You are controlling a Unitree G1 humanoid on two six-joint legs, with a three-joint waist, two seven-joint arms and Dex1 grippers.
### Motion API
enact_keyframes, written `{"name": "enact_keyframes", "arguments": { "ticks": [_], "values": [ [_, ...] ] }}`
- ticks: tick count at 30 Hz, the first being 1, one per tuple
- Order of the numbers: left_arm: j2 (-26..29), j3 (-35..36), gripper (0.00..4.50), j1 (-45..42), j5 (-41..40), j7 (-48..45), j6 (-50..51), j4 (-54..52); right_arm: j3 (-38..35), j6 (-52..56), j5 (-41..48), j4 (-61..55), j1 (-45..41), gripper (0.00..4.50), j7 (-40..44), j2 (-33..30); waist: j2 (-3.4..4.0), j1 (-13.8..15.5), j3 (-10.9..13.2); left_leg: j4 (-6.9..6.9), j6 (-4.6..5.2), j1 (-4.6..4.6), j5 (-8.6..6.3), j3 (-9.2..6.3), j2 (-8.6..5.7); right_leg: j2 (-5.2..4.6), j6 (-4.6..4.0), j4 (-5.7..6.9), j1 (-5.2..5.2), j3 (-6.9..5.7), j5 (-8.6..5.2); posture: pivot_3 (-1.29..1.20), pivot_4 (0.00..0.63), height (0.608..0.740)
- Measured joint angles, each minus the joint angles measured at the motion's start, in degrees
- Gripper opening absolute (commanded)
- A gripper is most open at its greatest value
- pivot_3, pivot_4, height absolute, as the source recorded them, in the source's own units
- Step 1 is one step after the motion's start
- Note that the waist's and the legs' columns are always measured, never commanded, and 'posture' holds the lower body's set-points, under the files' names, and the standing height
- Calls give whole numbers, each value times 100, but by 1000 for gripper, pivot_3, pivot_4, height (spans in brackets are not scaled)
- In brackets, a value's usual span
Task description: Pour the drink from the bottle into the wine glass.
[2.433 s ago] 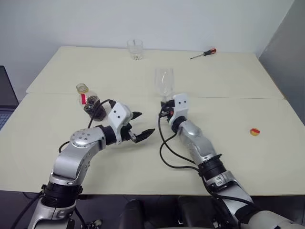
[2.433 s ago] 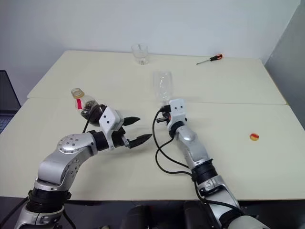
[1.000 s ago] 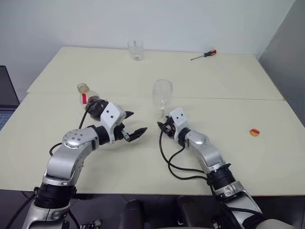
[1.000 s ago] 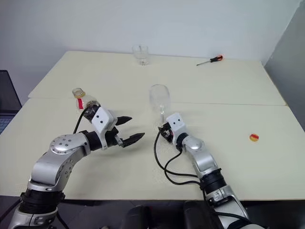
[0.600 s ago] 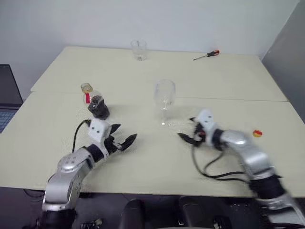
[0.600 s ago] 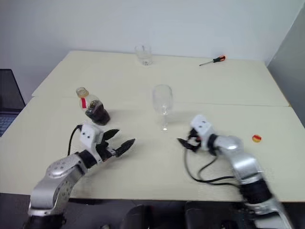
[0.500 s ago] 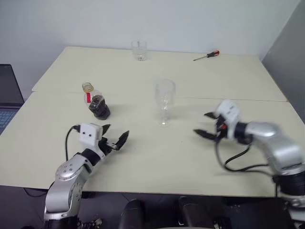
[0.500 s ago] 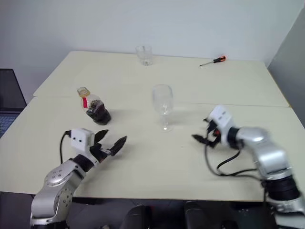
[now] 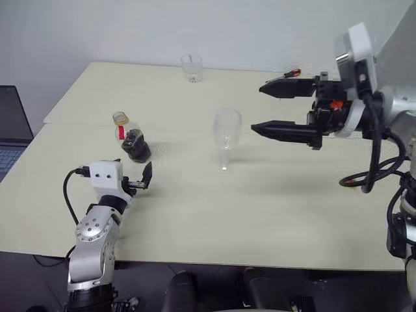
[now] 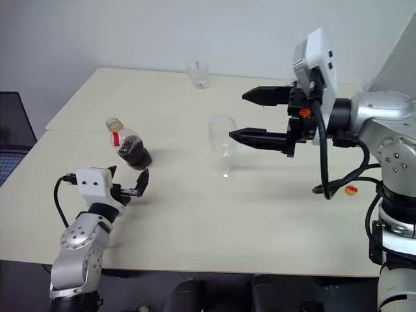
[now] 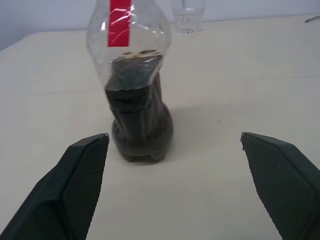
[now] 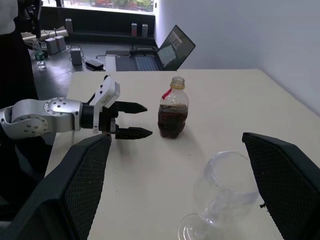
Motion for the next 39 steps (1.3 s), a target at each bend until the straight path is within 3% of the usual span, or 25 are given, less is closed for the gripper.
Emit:
{"name": "enact_keyframes", "arguments": {
  "ticks": [18,28,38,39],
  "values": [
    [632,250,4500,-627,-361,-315,368,389,271,71,298,-353,67,4477,-252,10,-1,-2,1,4,0,1,0,-2,2,12,6,4,-1,-8,4,0,150,740],
    [1116,59,4500,-1632,-251,-1119,-300,2039,224,281,602,-593,198,4477,-648,-67,-1,6,1,4,0,0,0,1,0,11,5,2,-2,-14,4,0,150,740],
    [1112,-340,4500,-2376,-2,-1557,-900,3515,-85,777,1190,-999,356,4477,-1237,-291,-1,3,1,3,0,-1,0,-1,2,11,6,6,-3,-15,4,0,150,740],
    [1107,-347,4313,-2437,2,-1584,-956,3584,-85,806,1242,-1015,355,4496,-1281,-298,-2,2,1,4,0,-1,0,-1,3,11,6,5,-3,-15,4,0,150,740]
  ]
}}
